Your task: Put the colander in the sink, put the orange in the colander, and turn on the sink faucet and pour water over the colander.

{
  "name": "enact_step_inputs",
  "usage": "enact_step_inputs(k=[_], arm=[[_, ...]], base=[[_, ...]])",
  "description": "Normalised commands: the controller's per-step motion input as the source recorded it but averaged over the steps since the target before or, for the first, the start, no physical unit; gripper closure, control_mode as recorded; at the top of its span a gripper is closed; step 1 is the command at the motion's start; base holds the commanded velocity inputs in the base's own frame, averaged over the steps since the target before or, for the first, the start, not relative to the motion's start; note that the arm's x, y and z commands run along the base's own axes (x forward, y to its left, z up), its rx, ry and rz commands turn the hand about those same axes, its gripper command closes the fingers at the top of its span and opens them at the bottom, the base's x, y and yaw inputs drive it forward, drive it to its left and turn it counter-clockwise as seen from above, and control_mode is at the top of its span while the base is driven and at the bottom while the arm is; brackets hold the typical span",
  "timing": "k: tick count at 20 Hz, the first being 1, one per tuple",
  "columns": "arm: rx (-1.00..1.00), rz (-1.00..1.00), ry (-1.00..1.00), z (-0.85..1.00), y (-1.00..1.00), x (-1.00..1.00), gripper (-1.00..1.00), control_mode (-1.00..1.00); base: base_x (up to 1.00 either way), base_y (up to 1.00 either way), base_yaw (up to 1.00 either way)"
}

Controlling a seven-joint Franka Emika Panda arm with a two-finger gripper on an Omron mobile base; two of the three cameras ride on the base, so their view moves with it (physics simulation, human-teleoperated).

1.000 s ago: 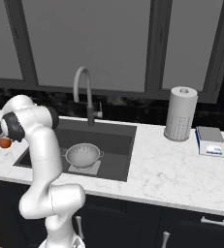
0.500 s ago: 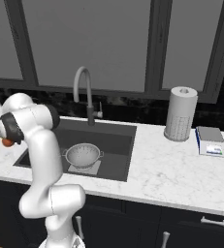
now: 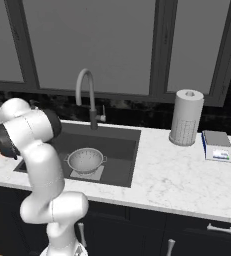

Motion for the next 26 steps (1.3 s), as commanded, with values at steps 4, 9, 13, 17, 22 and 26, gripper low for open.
enact_step_inputs(k=[4,9,13,17,22,26], arm=[[0.0,-0.02,0.0,0.19,-0.64,-0.35,1.0,-1.0],[0.0,-0.02,0.0,0.21,-0.66,-0.27,1.0,-1.0],[0.0,-0.02,0.0,0.18,-0.69,-0.19,1.0,-1.0],[0.0,-0.02,0.0,0.15,-0.69,-0.01,1.0,-1.0],[0.0,0.0,0.0,0.04,-0.66,0.01,1.0,-1.0],[0.0,0.0,0.0,0.0,-0.56,0.03,1.0,-1.0]], base=[[0.0,0.0,0.0],[0.0,0.0,0.0],[0.0,0.0,0.0],[0.0,0.0,0.0],[0.0,0.0,0.0],[0.0,0.0,0.0]])
